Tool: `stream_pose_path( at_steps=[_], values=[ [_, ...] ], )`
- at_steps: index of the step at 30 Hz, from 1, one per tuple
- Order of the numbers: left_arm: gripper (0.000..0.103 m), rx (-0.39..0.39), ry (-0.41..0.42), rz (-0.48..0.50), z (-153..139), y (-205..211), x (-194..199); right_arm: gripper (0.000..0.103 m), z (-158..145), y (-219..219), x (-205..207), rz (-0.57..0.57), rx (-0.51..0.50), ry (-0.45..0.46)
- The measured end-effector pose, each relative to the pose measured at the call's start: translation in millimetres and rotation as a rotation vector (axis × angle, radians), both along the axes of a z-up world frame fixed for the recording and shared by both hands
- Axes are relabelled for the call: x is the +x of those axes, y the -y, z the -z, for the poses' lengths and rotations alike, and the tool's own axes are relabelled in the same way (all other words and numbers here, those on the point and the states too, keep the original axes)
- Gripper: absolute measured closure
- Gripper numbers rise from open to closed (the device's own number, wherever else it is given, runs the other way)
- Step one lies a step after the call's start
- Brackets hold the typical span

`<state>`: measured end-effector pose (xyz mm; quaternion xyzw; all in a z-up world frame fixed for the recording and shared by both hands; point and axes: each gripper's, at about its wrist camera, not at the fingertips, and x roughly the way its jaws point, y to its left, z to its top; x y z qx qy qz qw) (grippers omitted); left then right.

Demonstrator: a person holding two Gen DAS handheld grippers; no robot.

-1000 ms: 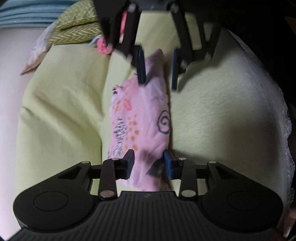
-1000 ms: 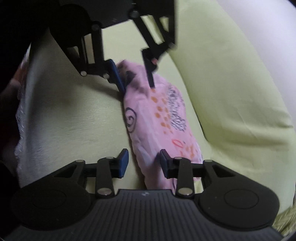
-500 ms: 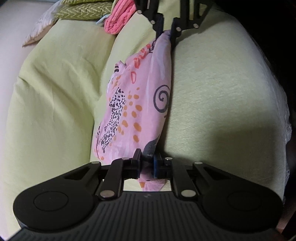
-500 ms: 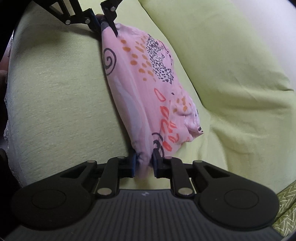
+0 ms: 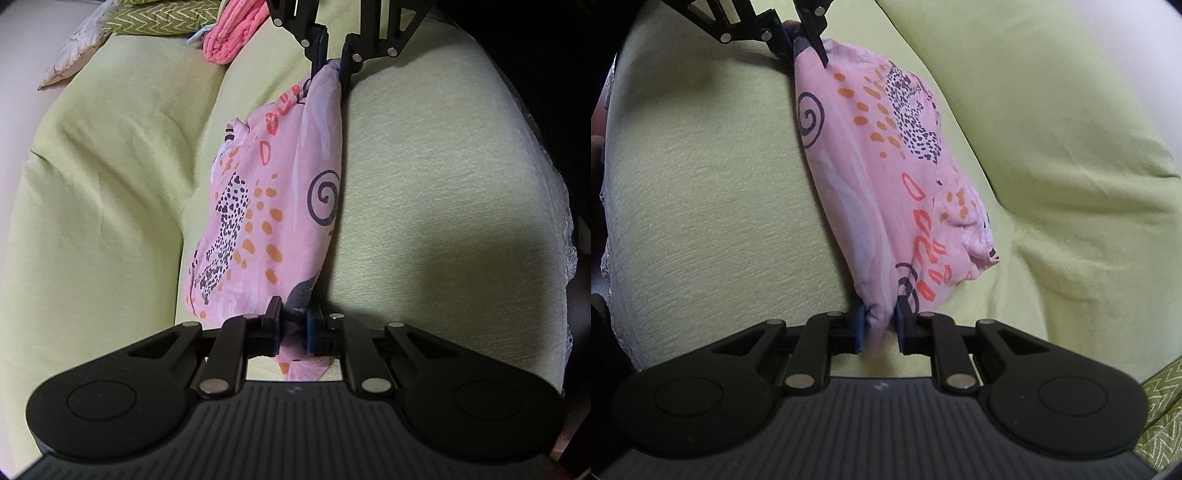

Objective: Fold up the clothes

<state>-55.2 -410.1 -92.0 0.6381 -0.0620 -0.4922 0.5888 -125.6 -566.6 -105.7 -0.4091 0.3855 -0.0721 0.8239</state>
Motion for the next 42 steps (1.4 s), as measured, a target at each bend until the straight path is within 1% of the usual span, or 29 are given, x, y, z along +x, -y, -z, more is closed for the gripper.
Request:
stream_pose_path(
  at_steps=[21,24,26,28,30,34,36,40,42],
  values=[
    [0.09,-0.005,-0.006,0.003,-0.2,-4.6,1.5,0.089,-0.8,-1.8,-2.3,0.017,0.01,0.008],
    [0.086,-0.013,-0.007,0.002,-1.8,-5.3,1.4,0.089,-1.7,-2.2,-3.1,0.021,0.008,0.002],
    [0.081,-0.024,-0.035,-0.017,-7.0,-9.1,2.6,0.089,-3.8,-2.8,-6.2,0.034,0.005,-0.003],
    [0.075,-0.049,-0.1,-0.059,-16.6,-16.4,5.9,0.089,-7.7,-2.0,-10.7,0.062,0.017,-0.009],
    [0.075,-0.086,-0.206,-0.13,-29.3,-24.7,12.6,0.087,-14.2,-2.0,-18.1,0.091,0.046,-0.001],
    [0.074,-0.194,-0.497,-0.316,-55.0,-35.9,38.1,0.086,-25.9,-7.9,-32.3,0.105,0.097,0.017],
    [0.073,-0.252,-0.643,-0.406,-64.8,-39.4,53.2,0.086,-28.1,-15.3,-35.2,0.089,0.103,0.021],
    [0.073,-0.362,-0.96,-0.536,-72.6,-38.9,86.6,0.082,-31.4,-35.1,-31.7,0.021,0.086,0.044],
    [0.074,-0.41,-1.1,-0.596,-71.8,-35.5,104.1,0.082,-32.6,-43.1,-26.4,-0.014,0.082,0.056]
  ],
)
